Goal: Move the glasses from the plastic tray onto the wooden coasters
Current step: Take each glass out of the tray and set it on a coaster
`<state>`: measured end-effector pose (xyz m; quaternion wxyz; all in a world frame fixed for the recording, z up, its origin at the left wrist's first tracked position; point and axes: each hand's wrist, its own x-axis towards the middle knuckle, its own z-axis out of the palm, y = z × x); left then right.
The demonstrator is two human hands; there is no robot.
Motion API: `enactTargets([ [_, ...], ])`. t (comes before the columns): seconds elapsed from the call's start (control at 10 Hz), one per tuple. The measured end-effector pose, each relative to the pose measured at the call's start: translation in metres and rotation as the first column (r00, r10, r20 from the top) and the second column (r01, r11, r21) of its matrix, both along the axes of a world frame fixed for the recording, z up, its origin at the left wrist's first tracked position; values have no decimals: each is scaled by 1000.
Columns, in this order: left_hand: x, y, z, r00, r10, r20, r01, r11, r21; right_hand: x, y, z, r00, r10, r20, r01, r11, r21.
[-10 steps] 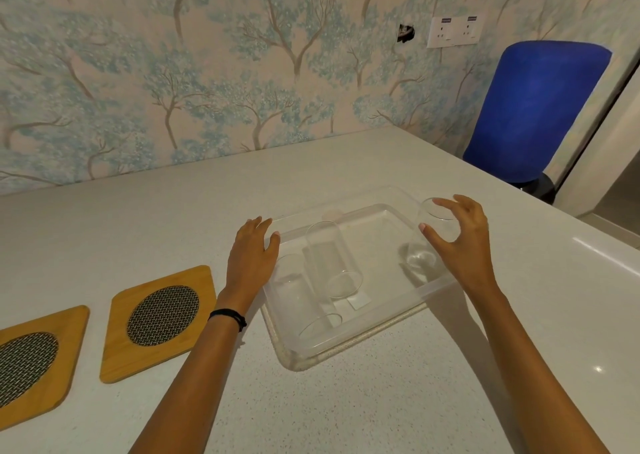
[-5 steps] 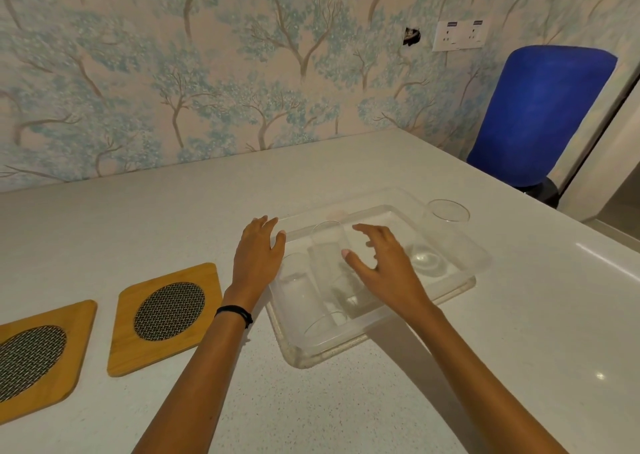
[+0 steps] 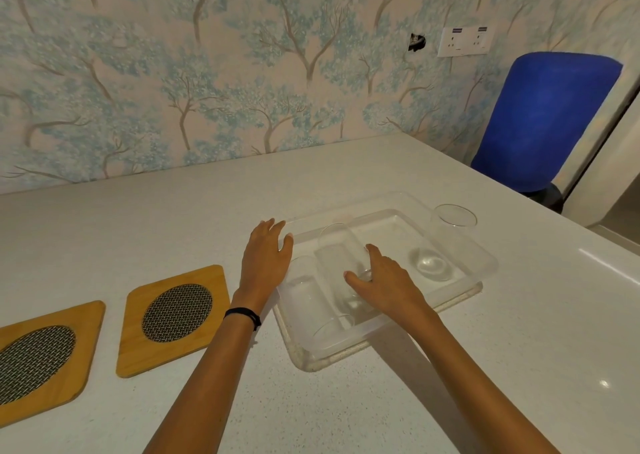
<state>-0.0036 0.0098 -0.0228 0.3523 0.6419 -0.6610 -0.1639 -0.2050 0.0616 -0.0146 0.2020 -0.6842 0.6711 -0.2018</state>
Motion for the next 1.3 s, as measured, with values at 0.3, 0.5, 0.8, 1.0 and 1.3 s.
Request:
enactTargets([
  [0.3, 0, 1, 1, 1000, -5, -16, 4, 1000, -12, 0, -2, -1, 1000, -4, 15, 4, 1000, -6],
  [0.5, 0, 1, 0, 1000, -7, -21, 7, 1000, -9, -2, -1, 1, 985, -12, 173, 29, 995, -94],
  [0.8, 0, 0, 0, 1000, -3, -21, 3, 1000, -13, -15, 2, 19, 876, 33, 482, 138, 939, -315],
  [1.0, 0, 0, 0, 999, -7, -33, 6, 1000, -23, -34, 4, 36, 848, 46, 528, 238, 857, -456],
  [1.3, 0, 0, 0, 1000, -8, -30, 7, 1000, -17, -54, 6, 39, 870, -24, 493, 293, 829, -477],
])
